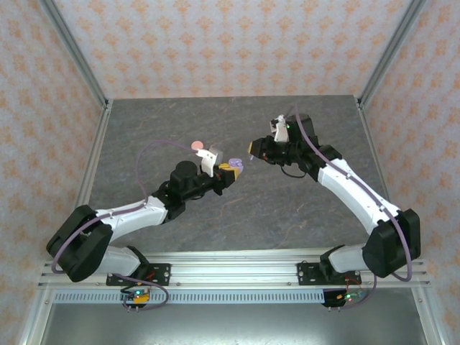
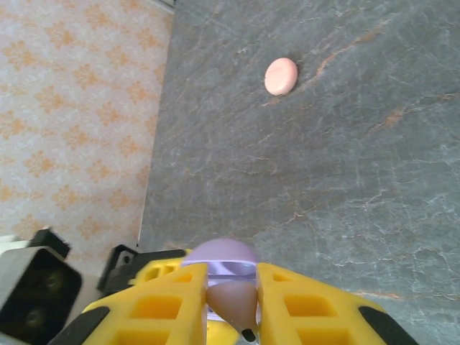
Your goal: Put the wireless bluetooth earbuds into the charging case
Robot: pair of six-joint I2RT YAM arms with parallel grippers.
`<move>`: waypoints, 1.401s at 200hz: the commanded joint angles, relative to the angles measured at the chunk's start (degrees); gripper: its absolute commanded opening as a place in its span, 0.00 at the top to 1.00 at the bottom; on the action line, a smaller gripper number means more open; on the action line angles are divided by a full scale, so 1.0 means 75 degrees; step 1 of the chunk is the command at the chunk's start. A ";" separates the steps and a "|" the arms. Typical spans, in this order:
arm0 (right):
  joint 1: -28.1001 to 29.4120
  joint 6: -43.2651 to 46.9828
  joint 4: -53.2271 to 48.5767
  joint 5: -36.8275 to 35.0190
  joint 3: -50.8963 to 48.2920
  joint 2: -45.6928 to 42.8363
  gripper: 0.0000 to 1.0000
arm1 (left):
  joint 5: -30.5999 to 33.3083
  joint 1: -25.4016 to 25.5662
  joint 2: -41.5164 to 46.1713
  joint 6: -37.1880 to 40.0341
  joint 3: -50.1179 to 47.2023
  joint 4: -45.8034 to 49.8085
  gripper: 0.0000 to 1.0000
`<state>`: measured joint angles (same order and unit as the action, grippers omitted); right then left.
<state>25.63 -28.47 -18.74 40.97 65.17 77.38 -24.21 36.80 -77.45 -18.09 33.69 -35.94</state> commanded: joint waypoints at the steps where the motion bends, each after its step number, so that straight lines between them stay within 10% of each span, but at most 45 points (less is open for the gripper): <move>1: 0.0207 0.0175 0.0226 0.0038 0.0251 -0.0209 0.77 | -0.0317 0.0091 -0.0078 0.0056 0.0269 -0.0517 0.82; 280: 0.0778 0.1071 -0.0661 -0.0471 0.0652 0.0006 0.77 | -0.0617 0.0191 -0.0303 -0.0466 0.1091 0.0041 0.81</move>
<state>31.11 -22.15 -22.28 37.32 68.27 77.19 -28.53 37.89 -79.72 -21.15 39.72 -36.07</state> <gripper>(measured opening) 0.231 0.204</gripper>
